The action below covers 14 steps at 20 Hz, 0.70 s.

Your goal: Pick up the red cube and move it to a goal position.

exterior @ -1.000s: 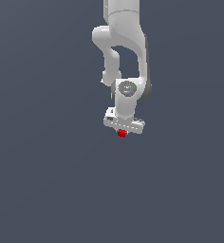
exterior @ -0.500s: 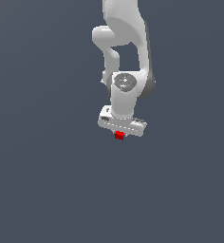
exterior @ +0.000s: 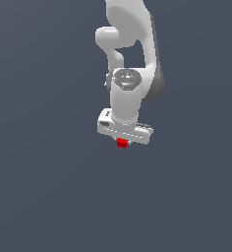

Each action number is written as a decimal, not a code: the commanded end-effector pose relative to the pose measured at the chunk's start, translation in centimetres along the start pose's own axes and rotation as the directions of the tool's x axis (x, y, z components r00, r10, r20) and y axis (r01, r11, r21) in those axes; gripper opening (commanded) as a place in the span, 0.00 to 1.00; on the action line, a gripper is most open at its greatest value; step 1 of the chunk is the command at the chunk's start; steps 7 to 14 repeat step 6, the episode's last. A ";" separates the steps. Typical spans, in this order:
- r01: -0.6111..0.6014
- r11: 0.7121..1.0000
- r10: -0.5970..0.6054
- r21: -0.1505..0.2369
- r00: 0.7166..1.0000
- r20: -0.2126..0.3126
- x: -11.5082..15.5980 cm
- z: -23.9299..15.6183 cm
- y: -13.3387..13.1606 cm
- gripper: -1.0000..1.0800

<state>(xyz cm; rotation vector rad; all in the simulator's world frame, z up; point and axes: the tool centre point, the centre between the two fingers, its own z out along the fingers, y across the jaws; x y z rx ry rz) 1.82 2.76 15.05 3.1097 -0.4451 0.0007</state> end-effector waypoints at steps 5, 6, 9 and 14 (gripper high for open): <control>0.000 1.000 0.000 0.000 1.000 0.000 0.8 -0.7 -0.1 0.00; 0.000 1.000 0.000 0.000 1.000 0.000 0.8 -0.7 -0.1 0.00; 0.000 1.000 0.000 0.000 1.000 0.000 0.8 -0.7 -0.1 0.00; 0.000 1.000 0.000 0.000 1.000 0.000 0.8 -0.7 -0.1 0.00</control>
